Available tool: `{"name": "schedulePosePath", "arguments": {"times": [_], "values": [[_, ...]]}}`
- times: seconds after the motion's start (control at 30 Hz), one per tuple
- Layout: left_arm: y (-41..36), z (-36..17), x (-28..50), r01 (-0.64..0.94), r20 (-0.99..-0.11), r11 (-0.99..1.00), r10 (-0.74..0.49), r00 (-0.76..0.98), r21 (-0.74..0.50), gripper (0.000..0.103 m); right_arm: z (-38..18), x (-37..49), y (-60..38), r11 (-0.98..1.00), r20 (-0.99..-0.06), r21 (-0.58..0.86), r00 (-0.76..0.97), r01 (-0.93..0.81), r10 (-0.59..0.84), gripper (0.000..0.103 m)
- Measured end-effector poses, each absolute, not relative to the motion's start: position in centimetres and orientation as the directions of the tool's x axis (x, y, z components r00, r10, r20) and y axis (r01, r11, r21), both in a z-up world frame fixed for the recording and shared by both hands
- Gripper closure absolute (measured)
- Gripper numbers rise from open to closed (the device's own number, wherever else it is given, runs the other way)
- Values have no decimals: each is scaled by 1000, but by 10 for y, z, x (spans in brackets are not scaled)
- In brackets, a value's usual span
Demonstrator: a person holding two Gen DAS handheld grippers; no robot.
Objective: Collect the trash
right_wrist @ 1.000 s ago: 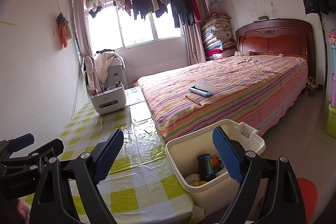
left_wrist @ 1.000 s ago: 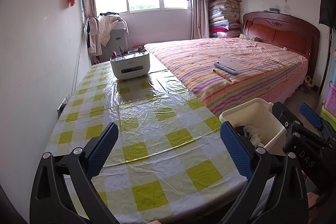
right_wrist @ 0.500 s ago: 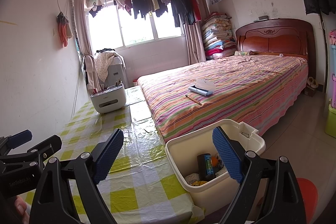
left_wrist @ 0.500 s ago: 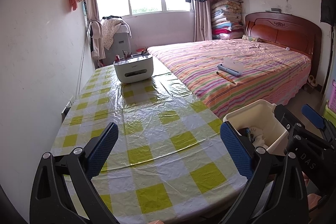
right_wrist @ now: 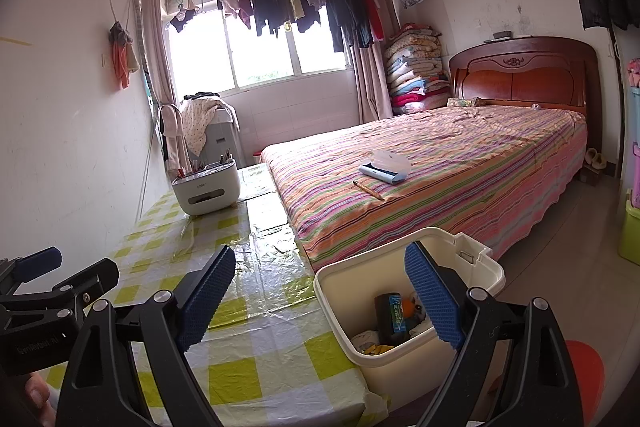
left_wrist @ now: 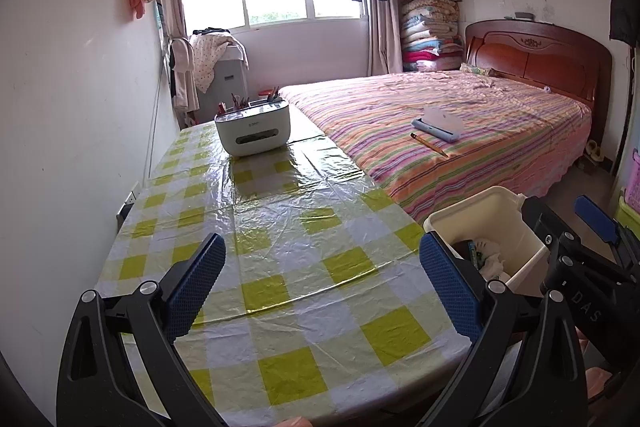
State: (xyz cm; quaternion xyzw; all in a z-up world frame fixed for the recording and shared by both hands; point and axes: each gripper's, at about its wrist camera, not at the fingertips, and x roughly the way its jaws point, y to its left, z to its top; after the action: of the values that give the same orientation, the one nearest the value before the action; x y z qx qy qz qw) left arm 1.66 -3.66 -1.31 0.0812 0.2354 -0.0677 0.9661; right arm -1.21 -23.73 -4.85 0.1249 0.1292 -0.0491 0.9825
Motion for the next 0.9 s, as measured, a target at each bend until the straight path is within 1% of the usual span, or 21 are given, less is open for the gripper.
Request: {"name": "schedulePosePath", "arguments": {"times": [0.17,0.37,0.53,0.73,0.9], "values": [[-38,-12,13,162,-451,978,-85,889,135,7,-48,-12,-236,964,-267,232,962,128,-64,19],[-38,-11,13,188,-468,975,-113,877,117,7,-48,-12,-237,965,-265,229,962,129,-65,19],[-31,-10,13,233,-466,972,-190,864,35,7,-50,-12,-238,966,-265,227,962,127,-65,19],[-30,-10,16,204,-467,978,-164,869,38,7,-50,-12,-238,966,-266,227,962,127,-64,19],[-28,-8,15,172,-449,984,-132,884,49,7,-50,-12,-238,966,-266,225,962,127,-65,19]]}}
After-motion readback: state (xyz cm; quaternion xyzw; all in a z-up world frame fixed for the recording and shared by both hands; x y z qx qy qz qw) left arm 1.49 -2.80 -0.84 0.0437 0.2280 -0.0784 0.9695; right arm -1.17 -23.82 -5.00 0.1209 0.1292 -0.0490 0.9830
